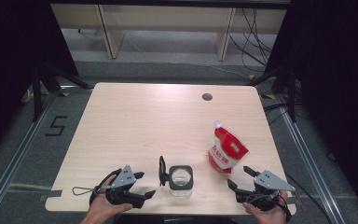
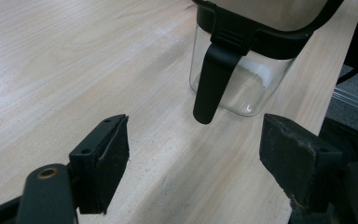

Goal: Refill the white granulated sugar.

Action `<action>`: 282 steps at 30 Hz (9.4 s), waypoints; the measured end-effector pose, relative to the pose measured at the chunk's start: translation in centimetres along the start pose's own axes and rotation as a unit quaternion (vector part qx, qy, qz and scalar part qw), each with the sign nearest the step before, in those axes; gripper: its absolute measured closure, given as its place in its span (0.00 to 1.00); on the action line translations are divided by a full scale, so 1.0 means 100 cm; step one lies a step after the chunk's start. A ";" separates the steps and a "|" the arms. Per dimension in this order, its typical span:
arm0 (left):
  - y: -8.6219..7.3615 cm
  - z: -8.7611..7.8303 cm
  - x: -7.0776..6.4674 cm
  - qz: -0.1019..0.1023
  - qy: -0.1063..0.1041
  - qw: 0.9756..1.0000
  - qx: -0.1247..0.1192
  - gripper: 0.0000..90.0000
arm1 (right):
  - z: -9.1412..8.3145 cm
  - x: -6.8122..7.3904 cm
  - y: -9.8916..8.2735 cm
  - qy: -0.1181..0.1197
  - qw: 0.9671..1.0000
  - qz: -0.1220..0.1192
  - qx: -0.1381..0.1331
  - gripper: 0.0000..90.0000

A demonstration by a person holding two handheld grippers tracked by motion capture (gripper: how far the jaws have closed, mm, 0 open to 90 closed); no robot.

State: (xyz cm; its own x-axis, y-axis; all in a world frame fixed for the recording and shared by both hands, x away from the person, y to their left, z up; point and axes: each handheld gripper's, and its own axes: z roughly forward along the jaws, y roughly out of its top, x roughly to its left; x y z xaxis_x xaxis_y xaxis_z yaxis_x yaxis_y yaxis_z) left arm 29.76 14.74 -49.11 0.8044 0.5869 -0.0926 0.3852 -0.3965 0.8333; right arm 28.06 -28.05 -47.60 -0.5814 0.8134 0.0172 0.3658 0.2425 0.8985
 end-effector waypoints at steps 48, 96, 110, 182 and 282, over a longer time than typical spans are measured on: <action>-0.006 0.005 0.000 0.003 -0.009 1.000 0.016 0.21 | 0.063 -0.023 0.005 -0.010 1.000 -0.020 -0.019 0.20; -0.006 0.005 -0.001 -0.001 -0.013 1.000 0.016 0.22 | 0.077 -0.009 0.007 -0.030 0.996 0.002 -0.082 0.26; -0.006 0.006 -0.001 0.010 -0.013 1.000 0.027 0.22 | 0.089 -0.015 0.004 -0.031 0.998 0.011 -0.062 0.31; -0.006 0.006 -0.002 0.011 -0.021 1.000 0.018 0.22 | 0.094 -0.020 0.013 0.014 0.999 -0.050 -0.011 0.40; -0.008 0.008 -0.002 0.009 -0.018 1.000 0.022 0.22 | 0.008 0.058 0.017 -0.219 0.700 -0.675 0.078 0.43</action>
State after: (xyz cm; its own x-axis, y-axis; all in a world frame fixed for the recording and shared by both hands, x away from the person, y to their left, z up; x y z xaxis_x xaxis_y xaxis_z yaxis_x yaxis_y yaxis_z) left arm 29.68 14.36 -50.21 0.8267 0.5541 -0.0978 0.3894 -0.4381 0.8102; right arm 25.86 -22.50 -46.35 -0.2079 -0.1367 -0.9686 -0.2065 0.9740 -0.0931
